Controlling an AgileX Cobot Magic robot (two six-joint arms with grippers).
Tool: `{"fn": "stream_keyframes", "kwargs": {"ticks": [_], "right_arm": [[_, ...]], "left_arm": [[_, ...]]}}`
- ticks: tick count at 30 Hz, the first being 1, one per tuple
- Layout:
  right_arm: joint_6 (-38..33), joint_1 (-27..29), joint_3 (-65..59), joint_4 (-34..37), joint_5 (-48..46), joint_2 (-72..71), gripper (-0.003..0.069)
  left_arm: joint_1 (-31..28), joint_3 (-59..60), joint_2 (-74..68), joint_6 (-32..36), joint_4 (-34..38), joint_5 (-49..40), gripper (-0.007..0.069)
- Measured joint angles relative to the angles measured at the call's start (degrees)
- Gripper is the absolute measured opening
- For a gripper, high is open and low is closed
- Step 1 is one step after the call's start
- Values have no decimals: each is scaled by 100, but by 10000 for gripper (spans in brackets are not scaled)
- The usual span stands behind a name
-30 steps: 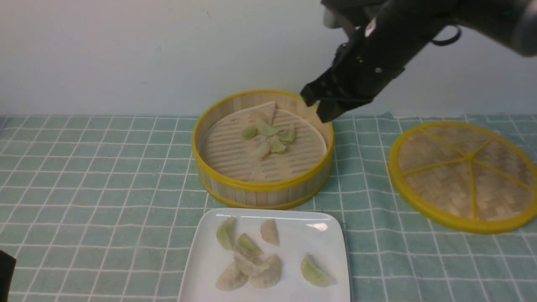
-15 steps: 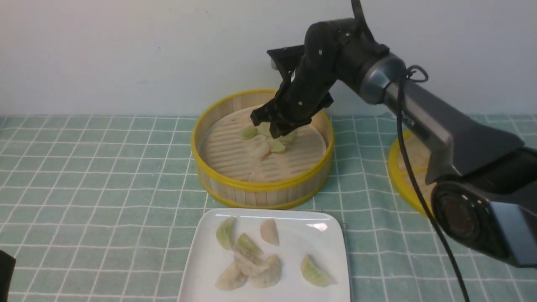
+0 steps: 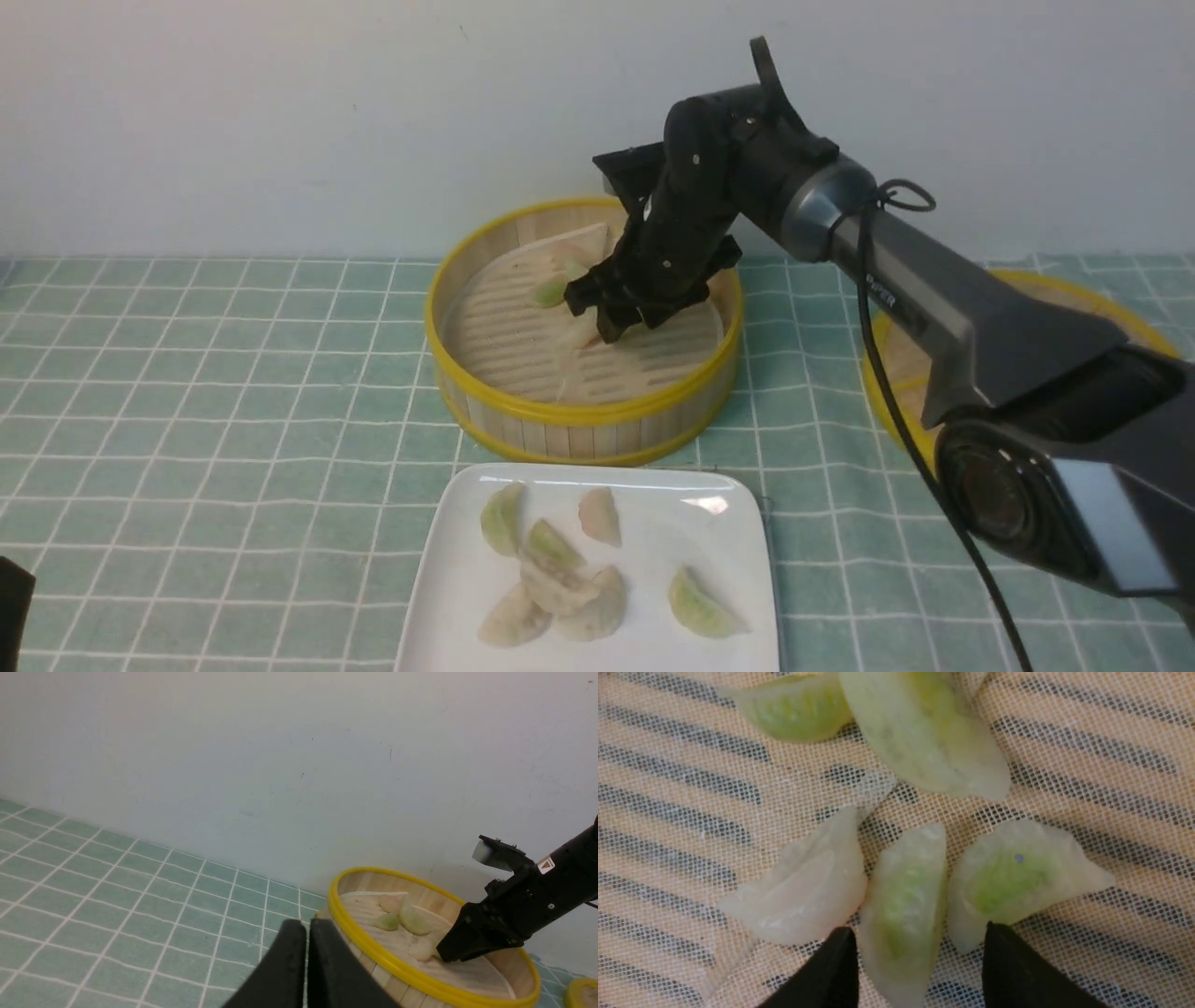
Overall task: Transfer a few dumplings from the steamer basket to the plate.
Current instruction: Use the right arm to grab a dumpling from inside the steamer, then use the right arm to put the dumpling into the plate
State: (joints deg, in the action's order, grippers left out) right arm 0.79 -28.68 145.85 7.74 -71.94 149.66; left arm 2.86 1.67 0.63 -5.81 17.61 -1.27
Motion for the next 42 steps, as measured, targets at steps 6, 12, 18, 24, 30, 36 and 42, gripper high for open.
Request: {"fn": "stream_keyframes", "kwargs": {"ticks": [6,12,18,24,30,36,42], "right_arm": [[0,0,-55,75,1,-218,41],[-79,0,-797,-41,21,-1396,10],[-433,0,-2667,-22,28,-2596,0],[-663,0,-3852,91,10,-3557,-1],[-1103,-164,-4974,813,62,-4286,-1],[-1324,-468,-6390,1269,199,-4509,-1],[-1340,-616,-6984,1639,533,-4270,39]], "left_arm": [[0,0,0,0,0,-66,-6],[0,-145,0,-9,0,-426,-6],[0,-274,0,-38,248,-754,-6],[0,-749,-277,-38,387,-1346,-6],[0,-1960,-1746,44,398,-2610,-6],[0,-3282,-3791,1062,598,-4119,-6],[5,-4220,-5514,2535,1360,-4703,-6]]}}
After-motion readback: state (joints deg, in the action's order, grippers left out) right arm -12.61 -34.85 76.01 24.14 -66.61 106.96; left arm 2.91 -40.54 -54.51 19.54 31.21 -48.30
